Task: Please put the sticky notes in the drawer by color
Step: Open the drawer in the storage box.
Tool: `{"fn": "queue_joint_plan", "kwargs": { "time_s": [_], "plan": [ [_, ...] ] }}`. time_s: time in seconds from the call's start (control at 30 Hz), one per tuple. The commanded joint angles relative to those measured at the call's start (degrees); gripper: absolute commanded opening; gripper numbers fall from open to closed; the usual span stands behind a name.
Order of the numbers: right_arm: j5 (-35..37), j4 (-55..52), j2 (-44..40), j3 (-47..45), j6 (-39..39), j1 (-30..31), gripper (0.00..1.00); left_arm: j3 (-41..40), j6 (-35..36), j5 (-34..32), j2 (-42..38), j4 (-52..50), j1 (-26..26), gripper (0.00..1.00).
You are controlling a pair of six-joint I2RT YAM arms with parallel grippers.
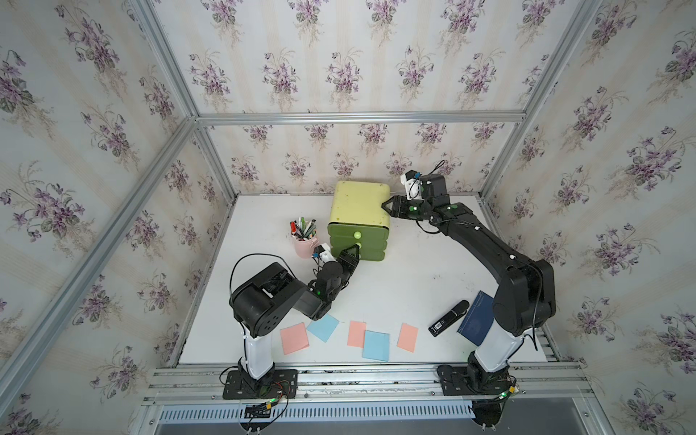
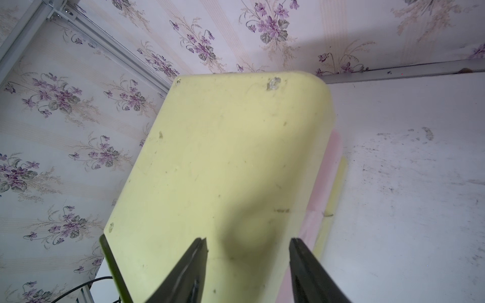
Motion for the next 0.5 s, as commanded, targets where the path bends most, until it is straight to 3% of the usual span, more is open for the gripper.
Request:
{"fn": "queue_joint_plan", "kwargs": {
  "time_s": [0.0, 0.33, 0.4, 0.47],
  "plan": [
    [-0.74, -0.29, 0.07, -0.48, -0.4, 0.01, 0.55, 0.72, -0.39, 0.89, 1.29, 2.51, 0.41, 0.52],
    [-0.45, 0.54, -1.17, -2.8, -0.59, 0.01, 0.55, 2.48, -1.19, 3.38, 0.74, 1.28, 0.9, 0.47],
    [-0.46, 0.37, -1.08, -2.86, -0.7, 0.0, 0.56, 2.68, -1.13, 3.46, 1.02, 1.55, 1.03, 0.37],
    [-0.41, 0.37, -0.87, -2.81, -0.76, 0.01, 0.56, 2.92, -1.03, 3.07, 1.46, 1.73, 1.25, 0.36]
  ]
}}
